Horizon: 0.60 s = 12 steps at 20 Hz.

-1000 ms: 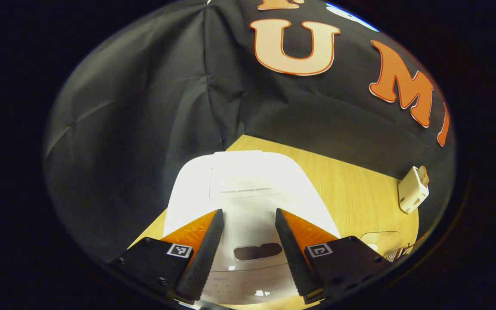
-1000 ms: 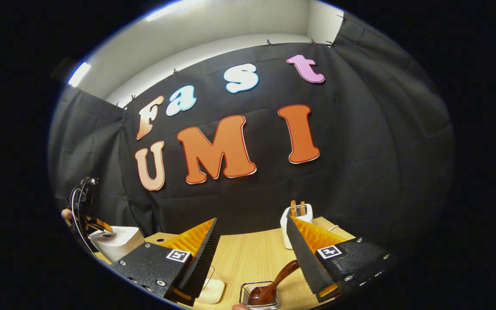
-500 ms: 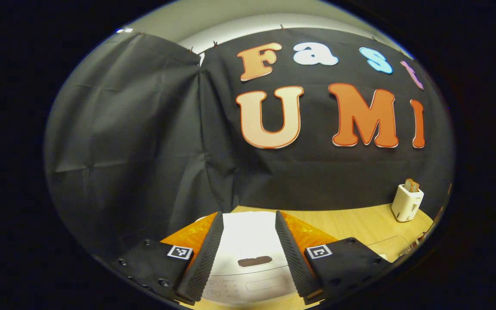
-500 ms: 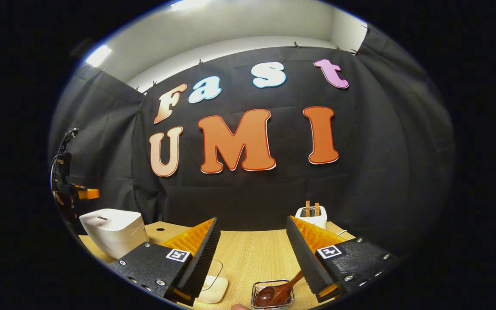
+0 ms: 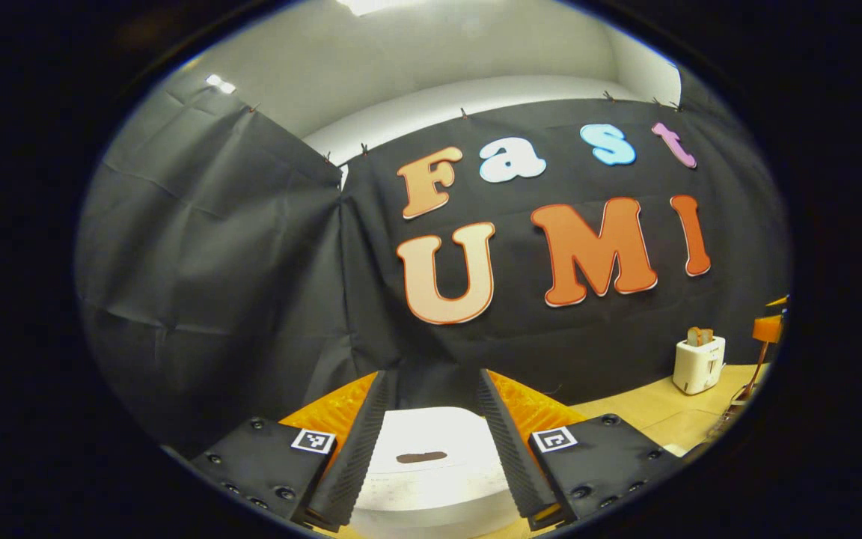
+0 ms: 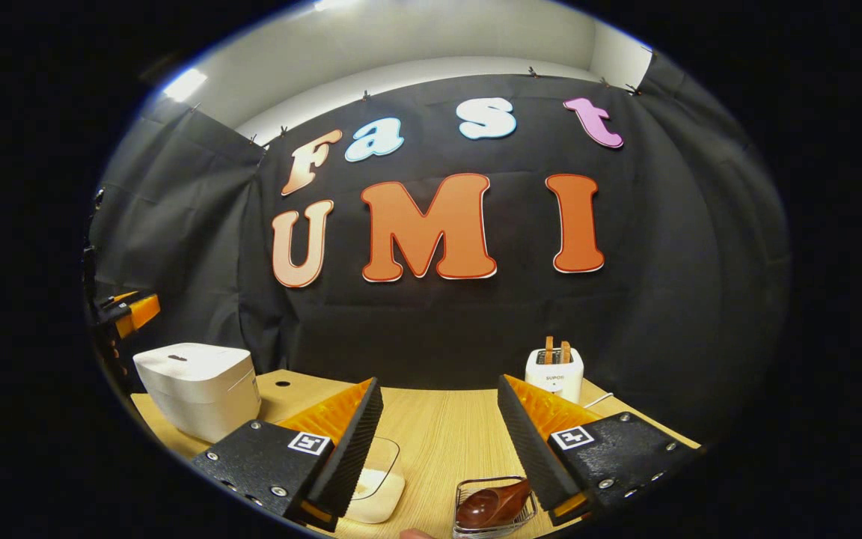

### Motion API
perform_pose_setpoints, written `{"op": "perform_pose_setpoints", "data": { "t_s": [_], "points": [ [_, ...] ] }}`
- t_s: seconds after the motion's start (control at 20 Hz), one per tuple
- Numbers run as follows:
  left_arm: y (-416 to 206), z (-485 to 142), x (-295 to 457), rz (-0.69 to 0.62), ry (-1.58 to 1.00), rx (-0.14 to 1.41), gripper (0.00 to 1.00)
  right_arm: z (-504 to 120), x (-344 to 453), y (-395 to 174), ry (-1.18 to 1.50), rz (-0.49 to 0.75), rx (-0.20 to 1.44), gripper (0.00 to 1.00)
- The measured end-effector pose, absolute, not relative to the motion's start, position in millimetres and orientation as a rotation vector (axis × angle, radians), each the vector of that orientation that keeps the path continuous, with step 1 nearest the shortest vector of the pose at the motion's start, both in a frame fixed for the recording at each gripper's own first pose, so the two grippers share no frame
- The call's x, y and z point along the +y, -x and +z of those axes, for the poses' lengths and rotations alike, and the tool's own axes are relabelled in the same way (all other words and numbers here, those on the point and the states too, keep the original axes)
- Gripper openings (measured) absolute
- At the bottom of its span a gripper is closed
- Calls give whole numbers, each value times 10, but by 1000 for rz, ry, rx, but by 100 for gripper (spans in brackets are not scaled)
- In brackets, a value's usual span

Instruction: Close the left gripper, press the button to open the rice cooker; take a wooden spoon from the chopstick holder with the right hand, scoop a spoonful of rice and pour it into the rice cooker, then put the wooden spoon back into the chopstick holder.

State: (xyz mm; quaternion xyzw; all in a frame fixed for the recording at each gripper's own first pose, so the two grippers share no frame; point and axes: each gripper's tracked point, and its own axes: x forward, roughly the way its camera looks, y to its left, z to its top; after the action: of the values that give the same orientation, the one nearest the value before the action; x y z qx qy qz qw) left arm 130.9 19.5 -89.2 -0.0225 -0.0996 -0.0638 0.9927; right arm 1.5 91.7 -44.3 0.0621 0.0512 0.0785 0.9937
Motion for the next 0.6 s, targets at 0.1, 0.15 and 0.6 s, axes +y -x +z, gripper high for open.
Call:
{"op": "perform_pose_setpoints", "data": {
  "t_s": [0.1, 0.15, 0.6],
  "points": [
    [-1184, -903, -36, -183, 108, -210, 81, -481, 922, 2, -124, 157, 110, 92],
    [-1108, -908, -104, -197, 121, -222, 81, -487, 909, 20, -122, 155, 111, 92],
    [-955, -1197, -456, -234, 28, -226, 79, -565, 796, 63, -144, 124, 103, 92]
  ]
}}
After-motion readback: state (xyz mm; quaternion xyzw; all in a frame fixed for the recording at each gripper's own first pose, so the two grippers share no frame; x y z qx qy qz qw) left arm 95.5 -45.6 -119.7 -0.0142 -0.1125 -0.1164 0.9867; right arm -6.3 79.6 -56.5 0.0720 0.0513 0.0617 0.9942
